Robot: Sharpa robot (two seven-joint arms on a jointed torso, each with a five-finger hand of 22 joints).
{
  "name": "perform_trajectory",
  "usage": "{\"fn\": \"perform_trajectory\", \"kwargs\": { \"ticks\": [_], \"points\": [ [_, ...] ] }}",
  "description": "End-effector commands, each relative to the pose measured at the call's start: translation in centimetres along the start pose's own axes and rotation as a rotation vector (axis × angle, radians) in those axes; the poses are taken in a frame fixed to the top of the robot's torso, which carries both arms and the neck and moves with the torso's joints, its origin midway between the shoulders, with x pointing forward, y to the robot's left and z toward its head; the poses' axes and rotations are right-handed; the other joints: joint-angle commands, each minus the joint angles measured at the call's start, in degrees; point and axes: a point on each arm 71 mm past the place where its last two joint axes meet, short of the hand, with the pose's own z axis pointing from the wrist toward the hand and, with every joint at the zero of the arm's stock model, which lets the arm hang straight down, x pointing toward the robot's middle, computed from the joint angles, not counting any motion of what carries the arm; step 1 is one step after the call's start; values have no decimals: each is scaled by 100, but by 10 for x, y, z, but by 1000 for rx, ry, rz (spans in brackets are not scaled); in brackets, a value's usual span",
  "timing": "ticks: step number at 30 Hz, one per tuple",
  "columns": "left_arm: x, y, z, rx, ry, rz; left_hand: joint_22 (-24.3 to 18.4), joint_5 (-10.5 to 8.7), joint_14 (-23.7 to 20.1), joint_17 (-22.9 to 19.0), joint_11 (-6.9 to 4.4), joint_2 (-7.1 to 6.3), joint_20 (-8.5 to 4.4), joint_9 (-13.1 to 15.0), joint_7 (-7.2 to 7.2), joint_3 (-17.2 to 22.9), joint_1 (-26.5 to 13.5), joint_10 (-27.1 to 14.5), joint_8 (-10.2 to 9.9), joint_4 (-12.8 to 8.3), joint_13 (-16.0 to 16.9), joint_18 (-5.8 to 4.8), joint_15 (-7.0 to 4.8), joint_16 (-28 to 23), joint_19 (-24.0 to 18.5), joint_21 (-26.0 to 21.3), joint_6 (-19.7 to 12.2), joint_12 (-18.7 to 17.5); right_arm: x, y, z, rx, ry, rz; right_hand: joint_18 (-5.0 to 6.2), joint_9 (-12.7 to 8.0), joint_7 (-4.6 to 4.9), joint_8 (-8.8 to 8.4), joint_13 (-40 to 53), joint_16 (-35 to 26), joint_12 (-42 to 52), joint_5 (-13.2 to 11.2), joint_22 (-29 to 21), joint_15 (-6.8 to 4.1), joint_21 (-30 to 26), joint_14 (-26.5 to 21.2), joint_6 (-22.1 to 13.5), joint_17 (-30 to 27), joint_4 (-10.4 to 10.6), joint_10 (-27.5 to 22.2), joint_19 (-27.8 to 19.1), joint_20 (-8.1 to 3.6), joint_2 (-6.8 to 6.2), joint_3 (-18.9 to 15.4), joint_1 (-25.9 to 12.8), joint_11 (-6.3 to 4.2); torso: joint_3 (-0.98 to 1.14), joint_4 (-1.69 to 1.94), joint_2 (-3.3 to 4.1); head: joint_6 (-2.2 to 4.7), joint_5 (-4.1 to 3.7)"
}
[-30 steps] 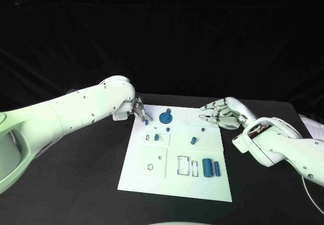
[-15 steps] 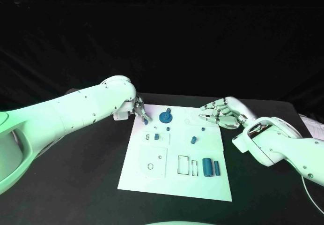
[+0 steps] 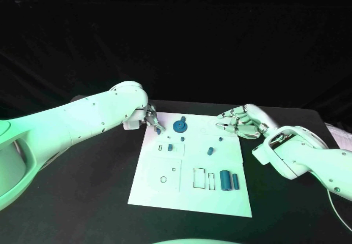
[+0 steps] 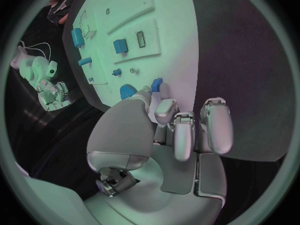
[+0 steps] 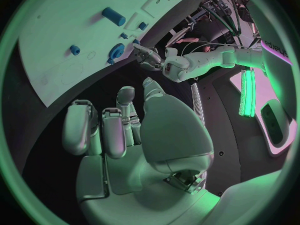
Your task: Assemble the parts on the task board
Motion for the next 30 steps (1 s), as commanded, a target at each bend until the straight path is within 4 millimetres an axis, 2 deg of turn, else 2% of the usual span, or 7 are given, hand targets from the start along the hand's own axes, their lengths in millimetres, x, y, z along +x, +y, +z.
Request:
{"fn": "perform_trajectory", "kwargs": {
  "ticks": [1,5,11,30],
  "points": [
    [2,-2,0,9,27,15,292,-10,614,1508,-24,-10,-30,7,-17,32,60,21,29,-11,11,-71,-39,17,23,19,-16,41,1,1,0,-4,13,1,3,-6,13,34,-7,-29,-4,18,-2,0,-30,316,42,202,7,-36,-26,-9,54,-26,12,-13,2,2,-1,-4,-6],
    [2,-1,0,7,27,15,293,-12,614,1508,-24,-14,-30,9,-17,32,60,24,32,-10,15,-71,-39,17,24,19,-13,44,1,1,0,-3,13,1,3,-6,13,34,-7,-29,-4,18,-2,0,-30,316,42,202,7,-36,-26,-9,54,-26,12,-13,2,2,-2,-11,-12],
    [2,0,0,4,23,12,316,-37,614,1508,-12,-177,-26,37,-4,-127,-191,49,64,107,17,-76,-31,17,33,26,36,58,1,1,0,-3,13,1,3,-6,13,34,-7,-29,-4,18,-2,0,-30,316,42,202,7,-36,-26,-9,54,-26,12,-13,-1,4,-1,-12,-7],
    [2,3,0,-6,27,13,338,-36,614,1508,-18,-240,-27,65,-13,-274,-389,63,84,108,20,-78,-35,17,42,31,53,70,1,0,0,-2,15,1,3,-6,13,34,-7,-29,-4,18,-2,0,-30,316,42,202,7,-36,-26,-9,54,-26,12,-13,-3,4,-3,-18,-6]
  ]
}}
